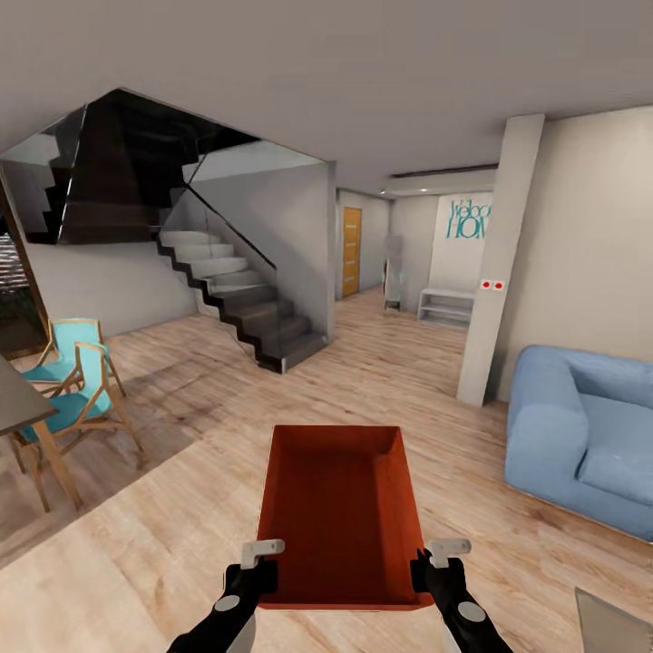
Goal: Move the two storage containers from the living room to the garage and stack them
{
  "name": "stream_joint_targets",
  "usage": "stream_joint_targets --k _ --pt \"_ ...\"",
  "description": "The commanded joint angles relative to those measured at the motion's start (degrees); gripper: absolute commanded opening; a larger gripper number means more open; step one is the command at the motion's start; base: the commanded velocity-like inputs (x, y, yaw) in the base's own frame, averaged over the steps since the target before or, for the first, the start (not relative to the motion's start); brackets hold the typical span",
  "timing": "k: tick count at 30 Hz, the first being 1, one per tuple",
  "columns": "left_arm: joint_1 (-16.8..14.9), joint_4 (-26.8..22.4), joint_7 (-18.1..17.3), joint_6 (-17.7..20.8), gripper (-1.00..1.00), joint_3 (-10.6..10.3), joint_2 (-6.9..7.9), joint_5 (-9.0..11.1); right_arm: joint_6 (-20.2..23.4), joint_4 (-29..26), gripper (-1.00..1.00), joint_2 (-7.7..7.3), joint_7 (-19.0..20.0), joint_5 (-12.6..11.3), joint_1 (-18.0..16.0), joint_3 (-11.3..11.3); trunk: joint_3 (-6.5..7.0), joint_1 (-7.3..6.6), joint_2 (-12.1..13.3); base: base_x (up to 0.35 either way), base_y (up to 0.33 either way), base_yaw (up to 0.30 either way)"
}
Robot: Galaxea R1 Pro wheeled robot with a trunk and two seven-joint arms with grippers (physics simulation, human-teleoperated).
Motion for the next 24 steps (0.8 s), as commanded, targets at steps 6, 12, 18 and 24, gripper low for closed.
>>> stream_joint_targets --k 6,12,18,24 --pt "0.0 -1.9 0.4 -0.2 -1.0 0.3 0.05 -0.4 -0.1 0.2 -1.0 -0.01 0.0 0.2 0.0 0.7 -0.02 0.05 0.0 0.325 0.036 -0.242" --pt "-0.1 -1.9 0.3 -0.2 -1.0 0.3 0.03 -0.4 -0.1 0.2 -1.0 -0.01 0.0 0.2 0.0 0.7 -0.02 0.05 0.0 0.326 0.082 -0.029" --pt "-0.1 -1.9 0.4 -0.2 -1.0 0.3 0.05 -0.4 -0.1 0.2 -1.0 -0.01 0.0 0.2 0.0 0.7 -0.02 0.05 0.0 0.325 0.083 -0.001" --pt "-0.1 -1.9 0.5 -0.2 -1.0 0.3 0.03 -0.4 -0.1 0.2 -1.0 -0.01 0.0 0.2 0.0 0.7 -0.02 0.05 0.0 0.325 0.082 -0.003"
